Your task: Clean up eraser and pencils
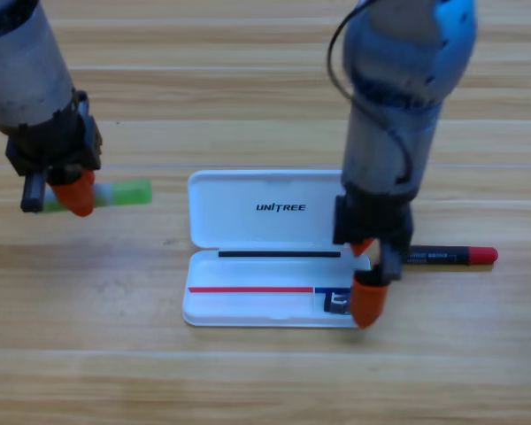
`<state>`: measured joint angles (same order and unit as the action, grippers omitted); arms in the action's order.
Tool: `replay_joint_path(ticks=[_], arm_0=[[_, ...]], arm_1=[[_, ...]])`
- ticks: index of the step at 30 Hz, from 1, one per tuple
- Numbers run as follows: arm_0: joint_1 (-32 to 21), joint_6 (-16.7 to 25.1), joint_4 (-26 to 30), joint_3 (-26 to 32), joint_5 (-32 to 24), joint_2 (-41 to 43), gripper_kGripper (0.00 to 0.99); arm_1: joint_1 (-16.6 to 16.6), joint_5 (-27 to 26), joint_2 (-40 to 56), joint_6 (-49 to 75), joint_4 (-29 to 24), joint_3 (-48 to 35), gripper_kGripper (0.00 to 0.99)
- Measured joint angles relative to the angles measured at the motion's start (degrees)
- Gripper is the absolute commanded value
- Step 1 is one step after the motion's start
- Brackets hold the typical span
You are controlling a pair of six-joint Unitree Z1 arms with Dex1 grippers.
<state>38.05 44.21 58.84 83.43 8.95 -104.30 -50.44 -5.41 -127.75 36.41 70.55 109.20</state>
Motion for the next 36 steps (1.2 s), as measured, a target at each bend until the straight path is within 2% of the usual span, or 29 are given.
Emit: replay_joint_path(ticks=[7,11,15,20,24,36], arm_0=[[2.6,-0.2,0.0,2.0,-1.2,-1.3,0.0],[5.0,-1.1,0.0,3.5,-2.2,-4.4,0.0],[7.3,-2.7,0.0,5.6,-3.1,-8.0,0.0],[9.7,-3.3,0.0,8.6,-3.7,-11.9,0.0],[10.6,-3.4,0.0,10.0,-4.0,-14.3,0.0],[11.4,-3.4,0.0,13.5,-5.1,-18.4,0.0]], arm_1=[[1.2,0.1,12.9,0.0,1.2,-10.1,0.99],[4.2,2.0,14.2,4.1,0.9,-14.8,0.99],[8.0,2.7,13.9,9.7,-1.5,-18.5,0.989],[11.0,2.7,12.6,14.8,-6.1,-18.5,0.985],[12.0,2.7,10.7,18.9,-9.8,-18.3,0.985],[12.7,2.9,2.2,25.0,-12.1,-12.9,0.986]])
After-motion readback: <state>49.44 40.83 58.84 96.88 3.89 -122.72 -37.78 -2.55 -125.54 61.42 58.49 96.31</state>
